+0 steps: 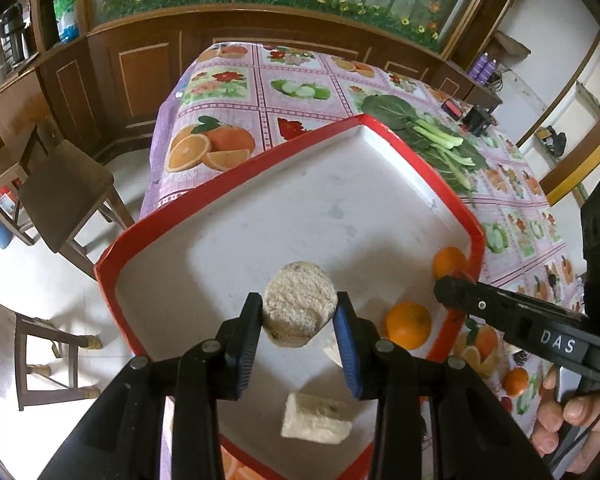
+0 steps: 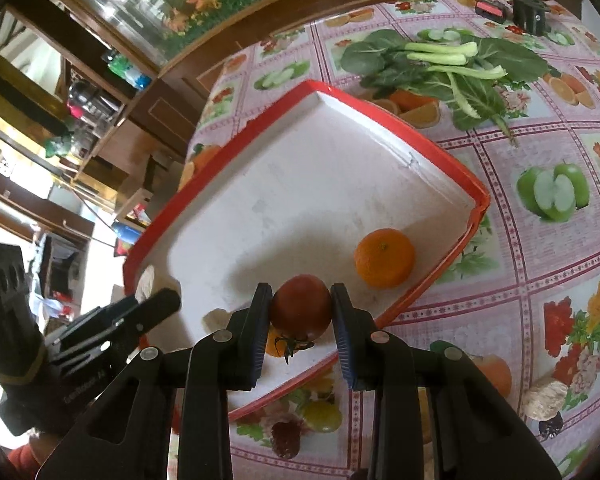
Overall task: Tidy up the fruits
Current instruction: 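Carry the tomato and the biscuit over the tray with both tools, then open the left tool to drop the biscuit while the right tool releases the tomato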
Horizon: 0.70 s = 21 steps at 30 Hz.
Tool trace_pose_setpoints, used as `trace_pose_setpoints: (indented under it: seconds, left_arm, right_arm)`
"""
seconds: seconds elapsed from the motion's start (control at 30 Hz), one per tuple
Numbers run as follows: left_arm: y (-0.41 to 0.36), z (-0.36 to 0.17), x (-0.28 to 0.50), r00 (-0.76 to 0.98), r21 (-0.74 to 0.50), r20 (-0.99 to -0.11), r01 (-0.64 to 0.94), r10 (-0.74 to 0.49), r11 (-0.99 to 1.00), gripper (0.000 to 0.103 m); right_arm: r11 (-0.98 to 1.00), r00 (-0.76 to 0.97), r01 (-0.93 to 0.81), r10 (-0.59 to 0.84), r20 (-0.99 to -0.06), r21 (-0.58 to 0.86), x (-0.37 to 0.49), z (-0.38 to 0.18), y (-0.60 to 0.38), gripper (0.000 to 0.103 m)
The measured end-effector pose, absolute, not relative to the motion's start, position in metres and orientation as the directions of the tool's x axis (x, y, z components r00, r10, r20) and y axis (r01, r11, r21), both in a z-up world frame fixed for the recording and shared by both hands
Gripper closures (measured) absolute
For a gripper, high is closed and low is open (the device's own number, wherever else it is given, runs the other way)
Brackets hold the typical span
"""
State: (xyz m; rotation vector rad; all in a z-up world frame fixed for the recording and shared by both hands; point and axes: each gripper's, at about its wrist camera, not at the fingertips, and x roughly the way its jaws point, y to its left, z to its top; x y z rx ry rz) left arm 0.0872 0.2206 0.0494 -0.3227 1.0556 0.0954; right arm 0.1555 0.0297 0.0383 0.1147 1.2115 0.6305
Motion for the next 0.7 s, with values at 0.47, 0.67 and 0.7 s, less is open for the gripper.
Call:
trace_pose_setpoints:
  seconds: [0.47, 0.67, 0.7]
  left_arm:
    - [0.220, 0.036, 0.090, 0.474, -0.173, -0.879, -0.225, -0.047, 0.959, 0.064]
    - [0.216, 0.038, 0.087, 0.483, -0.129, -0.876, -0.224, -0.005, 0.966, 0.064]
    - [0.215, 0.039, 0.087, 0.483, -0.125, -0.876, -0.221, -0.003, 0.967, 0.063]
  right_arm:
    - [0.854, 0.211, -0.387, 0.449, -0.868, 0.348, 0.159, 0.022, 0.036, 0.074]
    - [0.855, 0.209, -0.387, 0.447, -0.870, 0.346, 0.157, 0.023, 0.037, 0.071]
    - [0.854, 0.211, -0.388, 0.448, -0.869, 0.346, 0.157, 0.024, 0.038, 0.069]
